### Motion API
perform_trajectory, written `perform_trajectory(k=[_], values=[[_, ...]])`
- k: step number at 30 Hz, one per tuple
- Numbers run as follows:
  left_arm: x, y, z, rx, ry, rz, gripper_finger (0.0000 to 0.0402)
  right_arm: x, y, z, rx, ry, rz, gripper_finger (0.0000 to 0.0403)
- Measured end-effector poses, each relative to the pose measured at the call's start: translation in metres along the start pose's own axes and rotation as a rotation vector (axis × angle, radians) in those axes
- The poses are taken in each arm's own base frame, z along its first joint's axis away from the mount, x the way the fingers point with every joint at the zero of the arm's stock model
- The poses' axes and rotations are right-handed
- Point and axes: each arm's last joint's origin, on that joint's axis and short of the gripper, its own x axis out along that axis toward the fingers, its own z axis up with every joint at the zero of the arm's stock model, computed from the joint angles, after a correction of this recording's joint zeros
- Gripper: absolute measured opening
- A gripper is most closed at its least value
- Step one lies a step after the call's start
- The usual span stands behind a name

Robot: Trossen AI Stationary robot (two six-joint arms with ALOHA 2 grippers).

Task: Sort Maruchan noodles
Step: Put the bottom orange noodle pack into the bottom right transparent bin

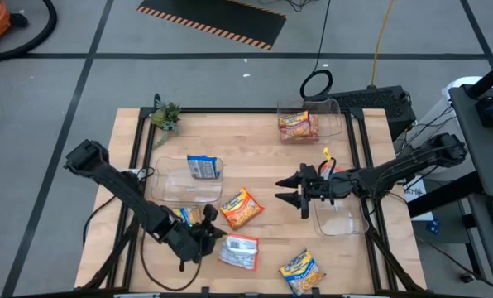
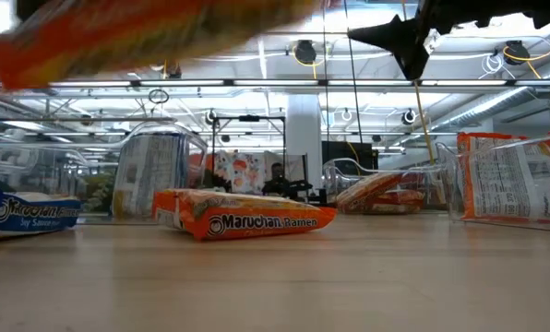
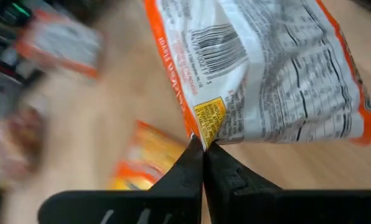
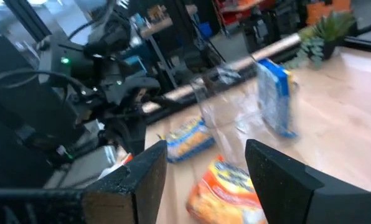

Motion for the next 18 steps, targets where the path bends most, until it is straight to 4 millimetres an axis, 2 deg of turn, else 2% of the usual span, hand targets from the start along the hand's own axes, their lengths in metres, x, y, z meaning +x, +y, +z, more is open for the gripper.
perform_trajectory(k=[5, 9, 15, 18], values=[[-0.011, 0.033, 0.017, 0.057, -0.032, 0.113, 0.0004, 0.012, 0.008, -0.002, -0.002, 0.011, 0.032, 0.021], [-0.013, 0.059, 0.016, 0.06, 0.002, 0.226, 0.0003, 0.023, 0.025, 0.014, -0.038, 0.024, 0.014, 0.021], [-0.011, 0.085, 0.012, 0.051, 0.061, 0.387, 0.0003, 0.015, 0.056, 0.04, -0.185, 0.024, -0.157, 0.021], [-0.009, 0.094, 0.012, 0.057, 0.066, 0.43, 0.0003, 0.013, 0.058, 0.04, -0.213, 0.022, -0.207, 0.021]])
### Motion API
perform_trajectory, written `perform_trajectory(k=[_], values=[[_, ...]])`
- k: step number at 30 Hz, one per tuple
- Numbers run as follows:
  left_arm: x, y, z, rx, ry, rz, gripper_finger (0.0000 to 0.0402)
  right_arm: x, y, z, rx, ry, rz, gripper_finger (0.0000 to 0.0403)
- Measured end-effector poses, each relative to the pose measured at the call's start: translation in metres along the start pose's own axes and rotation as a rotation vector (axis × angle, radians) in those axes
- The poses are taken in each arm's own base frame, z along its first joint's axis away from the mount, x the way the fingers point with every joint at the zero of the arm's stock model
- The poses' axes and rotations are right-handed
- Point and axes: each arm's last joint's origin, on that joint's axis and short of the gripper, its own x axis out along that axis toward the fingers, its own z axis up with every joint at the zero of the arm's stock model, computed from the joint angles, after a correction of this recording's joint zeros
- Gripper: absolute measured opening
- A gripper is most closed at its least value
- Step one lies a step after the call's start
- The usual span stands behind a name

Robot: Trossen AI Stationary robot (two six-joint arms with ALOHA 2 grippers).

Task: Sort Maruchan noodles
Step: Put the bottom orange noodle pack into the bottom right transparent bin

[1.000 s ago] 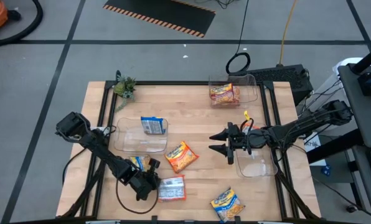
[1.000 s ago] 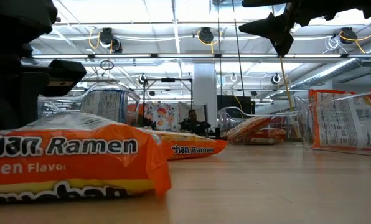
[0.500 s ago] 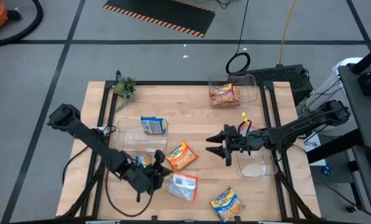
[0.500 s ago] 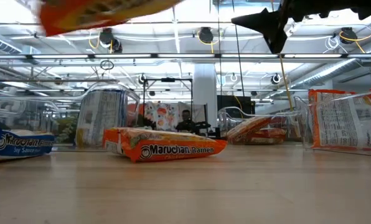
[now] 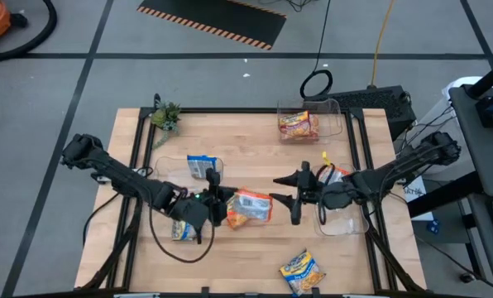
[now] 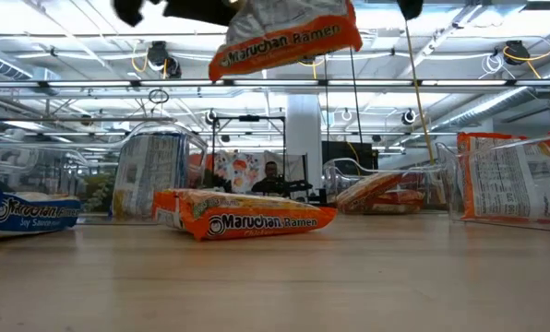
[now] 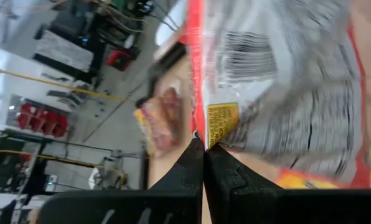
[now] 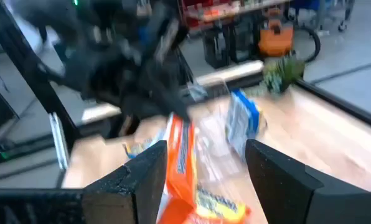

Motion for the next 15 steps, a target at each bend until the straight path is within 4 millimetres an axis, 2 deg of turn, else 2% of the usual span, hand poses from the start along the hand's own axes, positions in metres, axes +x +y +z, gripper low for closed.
perform_trajectory(k=[6, 10, 15], values=[[0.008, 0.008, -0.003, 0.008, 0.016, 0.027, 0.0003, 0.006, -0.006, -0.019, 0.019, 0.074, -0.008, 0.0218], [0.007, 0.007, -0.004, 0.007, 0.022, 0.024, 0.0003, 0.006, -0.006, -0.019, 0.022, 0.073, -0.004, 0.0226], [0.007, 0.006, -0.003, 0.009, 0.017, 0.02, 0.0003, 0.006, -0.003, -0.022, 0.036, 0.133, 0.106, 0.0226]])
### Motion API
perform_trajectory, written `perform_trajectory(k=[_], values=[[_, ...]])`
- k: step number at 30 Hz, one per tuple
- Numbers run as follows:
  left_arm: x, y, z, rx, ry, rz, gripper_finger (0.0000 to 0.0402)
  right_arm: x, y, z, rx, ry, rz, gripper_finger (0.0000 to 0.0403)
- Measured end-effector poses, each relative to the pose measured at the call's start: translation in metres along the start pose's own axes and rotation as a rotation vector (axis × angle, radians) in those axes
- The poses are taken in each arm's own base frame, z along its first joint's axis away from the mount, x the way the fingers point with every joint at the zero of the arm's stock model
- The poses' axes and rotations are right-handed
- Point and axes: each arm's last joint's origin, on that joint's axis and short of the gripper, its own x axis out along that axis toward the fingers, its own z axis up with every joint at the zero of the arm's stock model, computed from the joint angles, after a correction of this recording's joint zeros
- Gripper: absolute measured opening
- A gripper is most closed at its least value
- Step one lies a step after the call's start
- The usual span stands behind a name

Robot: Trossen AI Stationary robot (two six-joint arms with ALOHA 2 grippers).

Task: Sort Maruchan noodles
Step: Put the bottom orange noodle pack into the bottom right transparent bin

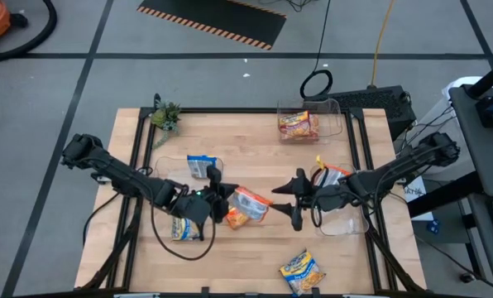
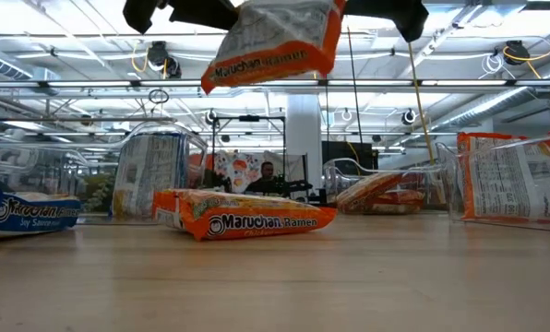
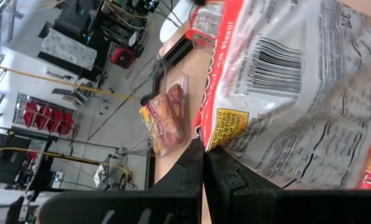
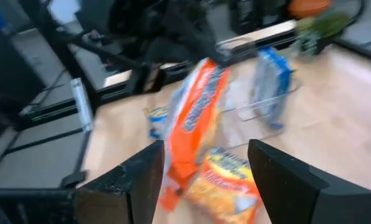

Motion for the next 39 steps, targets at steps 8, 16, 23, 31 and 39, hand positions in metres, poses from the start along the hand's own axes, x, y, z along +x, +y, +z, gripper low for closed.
perform_trajectory(k=[8, 16, 23, 31, 39], values=[[0.0, 0.0, -0.001, 0.01, 0.009, 0.0, 0.0003, 0.014, -0.003, -0.012, 0.008, 0.051, -0.034, 0.0224], [0.002, 0.002, -0.003, -0.008, 0.029, 0.023, 0.0003, 0.031, -0.004, -0.018, -0.033, 0.039, -0.042, 0.0261], [0.01, 0.008, -0.01, -0.049, 0.069, 0.021, 0.0003, 0.043, -0.003, -0.012, -0.006, -0.025, 0.054, 0.0267], [0.01, 0.007, -0.011, -0.065, 0.079, 0.016, 0.0003, 0.042, -0.006, -0.016, -0.027, 0.004, -0.015, 0.0267], [0.01, 0.009, -0.01, -0.084, 0.069, 0.025, 0.0003, 0.046, -0.012, -0.016, 0.017, -0.001, -0.051, 0.0267]])
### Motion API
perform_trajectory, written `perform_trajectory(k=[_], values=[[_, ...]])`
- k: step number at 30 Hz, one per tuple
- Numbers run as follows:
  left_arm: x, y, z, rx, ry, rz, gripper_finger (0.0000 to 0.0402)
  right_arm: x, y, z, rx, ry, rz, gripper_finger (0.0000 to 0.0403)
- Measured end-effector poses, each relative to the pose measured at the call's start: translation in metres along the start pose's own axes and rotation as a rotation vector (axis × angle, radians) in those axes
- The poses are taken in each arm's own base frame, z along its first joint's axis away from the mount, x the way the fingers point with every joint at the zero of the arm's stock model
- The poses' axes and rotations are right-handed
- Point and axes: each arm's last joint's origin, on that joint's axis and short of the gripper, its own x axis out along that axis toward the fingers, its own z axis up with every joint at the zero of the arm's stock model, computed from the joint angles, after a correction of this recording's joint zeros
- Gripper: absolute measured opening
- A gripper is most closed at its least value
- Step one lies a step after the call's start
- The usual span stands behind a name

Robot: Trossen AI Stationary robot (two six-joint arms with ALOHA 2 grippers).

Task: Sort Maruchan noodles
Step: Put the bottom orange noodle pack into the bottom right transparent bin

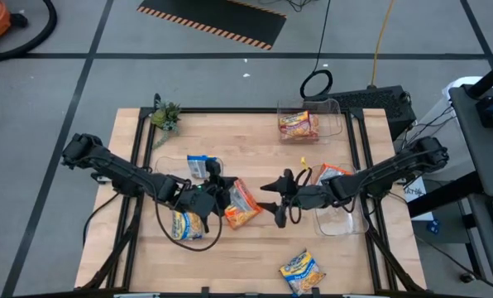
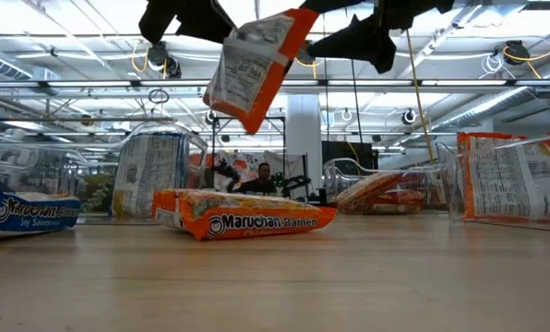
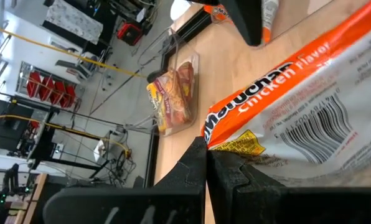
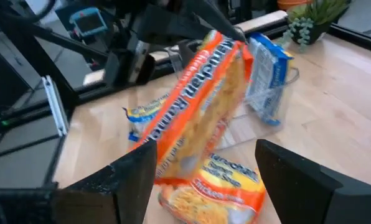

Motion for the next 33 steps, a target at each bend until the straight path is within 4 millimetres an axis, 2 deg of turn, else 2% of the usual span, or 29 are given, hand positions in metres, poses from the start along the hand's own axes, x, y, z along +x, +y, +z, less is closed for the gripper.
perform_trajectory(k=[4, 9, 13, 17, 20, 25, 33], values=[[0.0, 0.0, 0.0, -0.011, -0.001, 0.0, 0.0003, 0.007, 0.003, 0.0, 0.031, -0.046, 0.023, 0.0267], [0.001, 0.001, -0.001, -0.011, 0.004, 0.002, 0.0003, 0.025, 0.01, -0.005, 0.035, -0.116, 0.056, 0.0267], [0.002, 0.003, -0.002, -0.013, 0.011, 0.008, 0.0003, 0.033, 0.019, 0.005, 0.02, -0.126, 0.055, 0.0267], [0.004, 0.004, -0.002, -0.019, 0.016, 0.011, 0.0003, 0.041, 0.023, 0.008, -0.013, -0.106, -0.043, 0.0267], [0.004, 0.004, -0.002, -0.022, 0.011, 0.008, 0.0003, 0.051, 0.016, -0.004, -0.054, -0.064, -0.155, 0.0267], [0.004, 0.004, -0.002, -0.02, 0.014, 0.004, 0.0003, 0.068, 0.005, -0.015, -0.06, -0.036, -0.205, 0.0267], [0.002, 0.002, -0.001, -0.035, 0.003, -0.01, 0.0003, 0.068, -0.003, -0.013, -0.134, -0.036, -0.282, 0.0254]])
